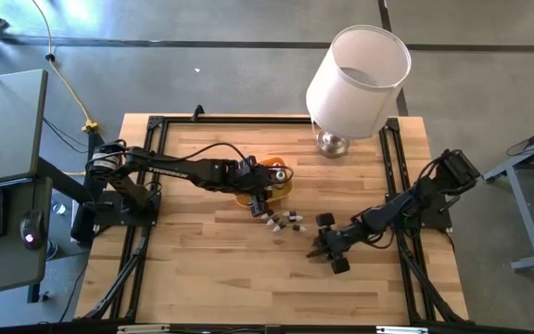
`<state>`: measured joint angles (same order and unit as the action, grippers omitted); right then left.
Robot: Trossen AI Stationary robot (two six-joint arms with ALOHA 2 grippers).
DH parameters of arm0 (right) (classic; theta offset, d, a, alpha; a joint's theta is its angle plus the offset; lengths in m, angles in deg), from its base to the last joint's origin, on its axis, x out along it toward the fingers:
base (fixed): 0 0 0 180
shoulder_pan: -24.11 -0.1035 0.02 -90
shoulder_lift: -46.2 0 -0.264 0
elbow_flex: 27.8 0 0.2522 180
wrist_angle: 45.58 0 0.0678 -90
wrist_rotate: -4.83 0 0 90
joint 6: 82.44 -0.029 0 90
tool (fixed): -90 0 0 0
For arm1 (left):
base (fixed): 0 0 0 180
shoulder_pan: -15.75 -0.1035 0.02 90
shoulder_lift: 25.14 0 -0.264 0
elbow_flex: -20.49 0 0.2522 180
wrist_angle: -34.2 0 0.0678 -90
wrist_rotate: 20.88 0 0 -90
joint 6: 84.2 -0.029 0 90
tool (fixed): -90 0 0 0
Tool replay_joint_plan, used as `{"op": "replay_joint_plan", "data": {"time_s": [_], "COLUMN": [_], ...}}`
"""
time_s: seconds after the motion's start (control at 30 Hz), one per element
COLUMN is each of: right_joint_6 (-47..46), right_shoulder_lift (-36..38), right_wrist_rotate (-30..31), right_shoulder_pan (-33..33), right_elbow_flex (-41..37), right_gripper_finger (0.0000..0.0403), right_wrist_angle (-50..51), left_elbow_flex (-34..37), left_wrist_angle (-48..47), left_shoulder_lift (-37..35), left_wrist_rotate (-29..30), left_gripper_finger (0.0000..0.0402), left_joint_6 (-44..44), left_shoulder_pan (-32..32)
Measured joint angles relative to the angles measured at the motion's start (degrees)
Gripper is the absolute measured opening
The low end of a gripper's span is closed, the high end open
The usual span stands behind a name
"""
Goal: Pick & Place food coloring
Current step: Put the small purple food coloring bottle into the yellow bin
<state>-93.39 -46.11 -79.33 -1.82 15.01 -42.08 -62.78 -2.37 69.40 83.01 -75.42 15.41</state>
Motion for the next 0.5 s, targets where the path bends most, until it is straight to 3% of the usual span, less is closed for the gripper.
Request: {"op": "replay_joint_plan", "data": {"time_s": [0.1, 0.23, 0.37, 0.5], "right_joint_6": [-5.9, -2.5, 4.4, 4.9], "right_shoulder_lift": [0.4, 2.5, 7.4, 12.8], "right_wrist_rotate": [2.1, 3.4, 0.9, -0.7], "right_shoulder_pan": [0.1, 0.0, 0.1, 0.0], "right_elbow_flex": [-3.4, -4.4, -1.6, 0.6], "right_gripper_finger": [0.0125, 0.012, 0.012, 0.0119], "right_wrist_angle": [-5.2, -9.7, -9.7, -2.1], "left_elbow_flex": [0.0, 0.0, 0.0, 0.0], "left_wrist_angle": [0.0, 0.0, 0.0, 0.0], "left_shoulder_lift": [0.0, 0.0, 0.0, 0.0], "left_wrist_rotate": [0.0, 0.1, 0.1, 0.1], "left_gripper_finger": [0.0161, 0.0161, 0.0161, 0.0161], "left_joint_6": [-0.1, -1.4, -1.4, -1.4], "left_shoulder_pan": [0.0, 0.0, 0.0, 0.0]}}
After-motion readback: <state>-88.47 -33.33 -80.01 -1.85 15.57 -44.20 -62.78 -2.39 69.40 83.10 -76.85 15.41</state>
